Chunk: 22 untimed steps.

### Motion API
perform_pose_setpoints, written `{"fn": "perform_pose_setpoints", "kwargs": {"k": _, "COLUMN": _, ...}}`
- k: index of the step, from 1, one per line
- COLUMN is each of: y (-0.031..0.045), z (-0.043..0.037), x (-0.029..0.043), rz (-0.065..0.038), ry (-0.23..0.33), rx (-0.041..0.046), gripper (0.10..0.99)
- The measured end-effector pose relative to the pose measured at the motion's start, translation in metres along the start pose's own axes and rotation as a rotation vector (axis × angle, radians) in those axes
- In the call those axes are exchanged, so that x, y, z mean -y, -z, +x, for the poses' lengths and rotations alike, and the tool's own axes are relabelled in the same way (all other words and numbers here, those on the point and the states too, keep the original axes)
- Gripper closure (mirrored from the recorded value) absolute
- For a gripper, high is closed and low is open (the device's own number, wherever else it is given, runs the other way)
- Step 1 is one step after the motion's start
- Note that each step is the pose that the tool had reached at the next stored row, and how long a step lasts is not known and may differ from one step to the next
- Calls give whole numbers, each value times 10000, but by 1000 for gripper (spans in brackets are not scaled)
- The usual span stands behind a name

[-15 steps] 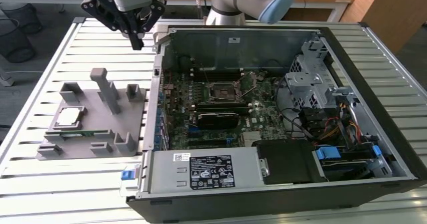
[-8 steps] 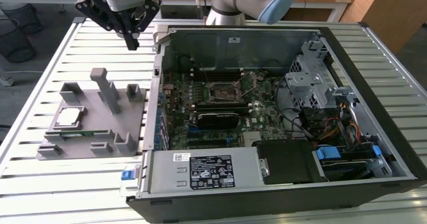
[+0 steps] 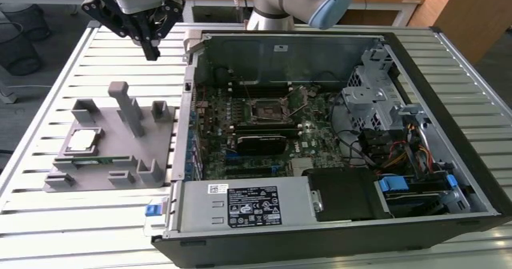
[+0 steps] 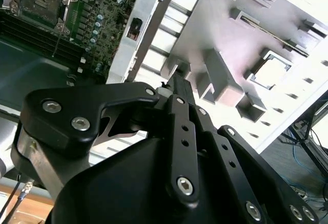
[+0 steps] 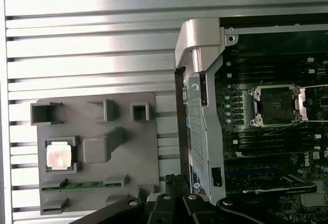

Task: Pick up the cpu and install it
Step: 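Reach for the cpu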

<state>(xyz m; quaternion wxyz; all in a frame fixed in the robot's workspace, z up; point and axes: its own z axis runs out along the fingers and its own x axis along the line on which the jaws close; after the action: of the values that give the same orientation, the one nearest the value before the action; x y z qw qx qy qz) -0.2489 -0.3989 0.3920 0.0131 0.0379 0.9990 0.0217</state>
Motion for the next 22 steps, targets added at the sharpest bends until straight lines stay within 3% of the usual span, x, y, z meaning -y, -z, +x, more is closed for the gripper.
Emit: {"fn": "perform_pose_setpoints", "kwargs": {"k": 22, "y": 4, "z": 354, "x": 27, "rz": 0, "ry": 0, "rx": 0, "gripper": 973}}
